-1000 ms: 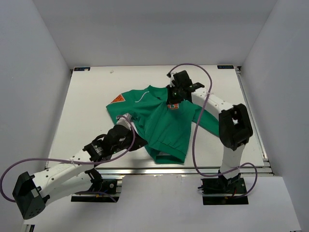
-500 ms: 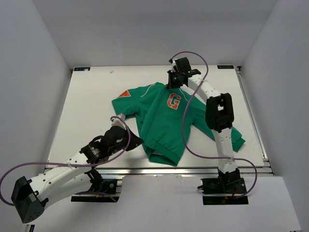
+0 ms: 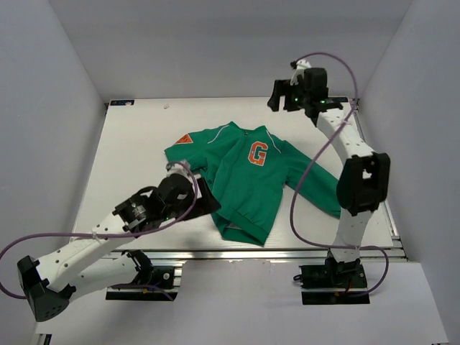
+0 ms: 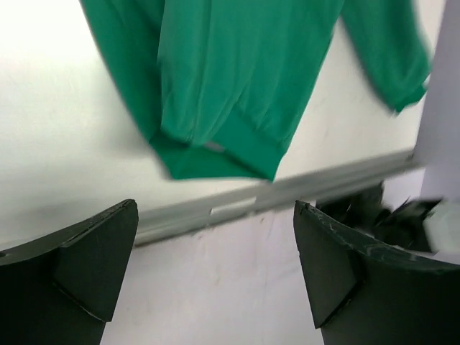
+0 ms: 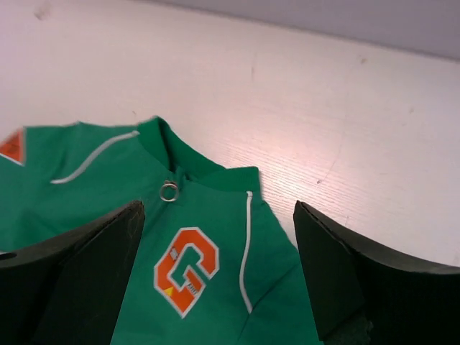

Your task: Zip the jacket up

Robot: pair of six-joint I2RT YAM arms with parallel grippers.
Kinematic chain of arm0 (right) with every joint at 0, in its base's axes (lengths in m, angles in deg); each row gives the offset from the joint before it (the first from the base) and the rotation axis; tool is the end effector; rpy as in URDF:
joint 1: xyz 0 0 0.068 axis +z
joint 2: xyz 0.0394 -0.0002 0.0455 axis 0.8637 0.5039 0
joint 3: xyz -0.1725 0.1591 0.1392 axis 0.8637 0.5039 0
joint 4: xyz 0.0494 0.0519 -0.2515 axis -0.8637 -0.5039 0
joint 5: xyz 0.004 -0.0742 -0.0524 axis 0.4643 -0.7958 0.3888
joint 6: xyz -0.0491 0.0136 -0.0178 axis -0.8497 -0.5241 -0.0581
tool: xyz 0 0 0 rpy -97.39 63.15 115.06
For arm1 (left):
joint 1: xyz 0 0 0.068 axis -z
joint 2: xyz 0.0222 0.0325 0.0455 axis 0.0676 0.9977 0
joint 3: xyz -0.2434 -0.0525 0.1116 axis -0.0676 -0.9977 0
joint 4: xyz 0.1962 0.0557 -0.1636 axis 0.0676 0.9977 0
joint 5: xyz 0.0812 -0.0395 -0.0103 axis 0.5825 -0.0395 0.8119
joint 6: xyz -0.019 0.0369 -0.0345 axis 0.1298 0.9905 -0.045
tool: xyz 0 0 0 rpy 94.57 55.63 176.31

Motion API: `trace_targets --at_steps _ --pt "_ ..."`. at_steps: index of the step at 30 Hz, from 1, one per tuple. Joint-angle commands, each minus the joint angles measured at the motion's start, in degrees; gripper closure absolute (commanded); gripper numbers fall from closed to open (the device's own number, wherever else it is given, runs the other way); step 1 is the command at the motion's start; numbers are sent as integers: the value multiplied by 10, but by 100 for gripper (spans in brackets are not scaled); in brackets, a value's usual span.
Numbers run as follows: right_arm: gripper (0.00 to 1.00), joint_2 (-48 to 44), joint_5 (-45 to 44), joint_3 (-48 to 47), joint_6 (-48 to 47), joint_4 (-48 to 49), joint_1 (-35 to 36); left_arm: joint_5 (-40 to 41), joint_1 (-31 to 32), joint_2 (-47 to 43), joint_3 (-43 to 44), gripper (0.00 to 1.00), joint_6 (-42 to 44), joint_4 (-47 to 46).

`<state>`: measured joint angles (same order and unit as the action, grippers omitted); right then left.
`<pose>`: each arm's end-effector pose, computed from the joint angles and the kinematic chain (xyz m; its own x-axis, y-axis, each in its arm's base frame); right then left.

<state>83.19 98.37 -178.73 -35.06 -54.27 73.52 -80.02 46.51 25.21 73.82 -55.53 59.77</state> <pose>0.4662 0.1219 0.3097 -0.4604 -0.0188 -0.8875 -0.3730 0.9113 0.1742 0.1145 -0.1329 0.2724 -0.8611 -0.2670 -0.4327 0.0060 0.8456 -0.5338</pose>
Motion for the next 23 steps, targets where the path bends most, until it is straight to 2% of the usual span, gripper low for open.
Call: trace_targets --at_steps 1,5,6,7,8,9,10,11,13,15,20,23 --pt "11 -104 -5 10 30 -20 12 110 -1 17 96 2 15 61" --pt "11 -223 -61 74 77 -90 8 224 -27 114 176 2 23 84" --pt "11 -244 -68 108 84 -100 6 223 -83 133 191 2 56 78" --pt "10 -267 -74 125 99 -110 6 207 -126 149 206 2 75 73" --pt "11 -309 -89 141 106 -128 7 137 -169 164 227 2 118 61" --pt "11 -330 -96 160 114 -133 7 97 -254 187 236 2 141 33" --pt "11 -354 -101 213 118 -130 7 69 -285 195 246 2 161 21" --pt "11 -403 -116 247 123 -111 7 78 -312 203 267 2 186 17" --pt "11 -450 -146 341 129 -94 6 139 -319 217 291 2 190 27" --pt "11 -510 -174 390 136 -84 6 175 -340 213 308 2 200 27" --pt "11 -605 -202 486 135 -79 6 135 -383 170 252 2 221 -33" --pt "11 -624 -223 496 126 -91 6 125 -386 140 213 2 227 -60"
